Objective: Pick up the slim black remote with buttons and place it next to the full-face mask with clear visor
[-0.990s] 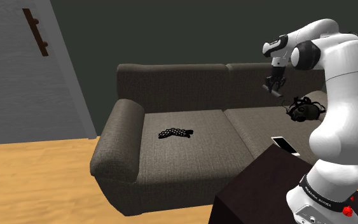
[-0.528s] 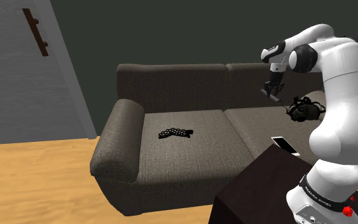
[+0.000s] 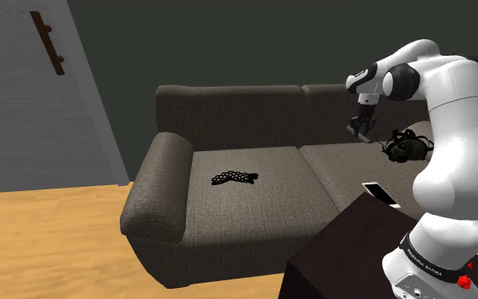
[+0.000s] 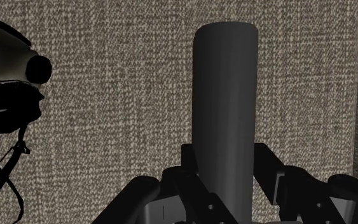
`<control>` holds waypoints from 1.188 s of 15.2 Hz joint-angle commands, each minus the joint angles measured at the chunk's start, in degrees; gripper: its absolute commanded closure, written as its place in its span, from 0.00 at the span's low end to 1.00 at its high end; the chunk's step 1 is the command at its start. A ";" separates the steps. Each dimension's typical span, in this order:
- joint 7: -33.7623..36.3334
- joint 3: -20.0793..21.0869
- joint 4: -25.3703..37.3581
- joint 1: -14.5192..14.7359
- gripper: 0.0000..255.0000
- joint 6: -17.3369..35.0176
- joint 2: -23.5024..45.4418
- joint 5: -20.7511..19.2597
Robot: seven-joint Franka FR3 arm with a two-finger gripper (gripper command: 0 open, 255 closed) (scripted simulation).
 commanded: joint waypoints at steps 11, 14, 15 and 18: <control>-0.13 0.82 -0.60 -0.38 1.00 5.65 5.06 0.94; -0.16 1.05 -0.41 -0.53 1.00 6.92 6.52 1.18; -0.17 1.12 -0.35 -0.58 1.00 7.34 7.01 1.25; -0.19 1.36 0.05 -0.76 1.00 8.52 8.59 1.48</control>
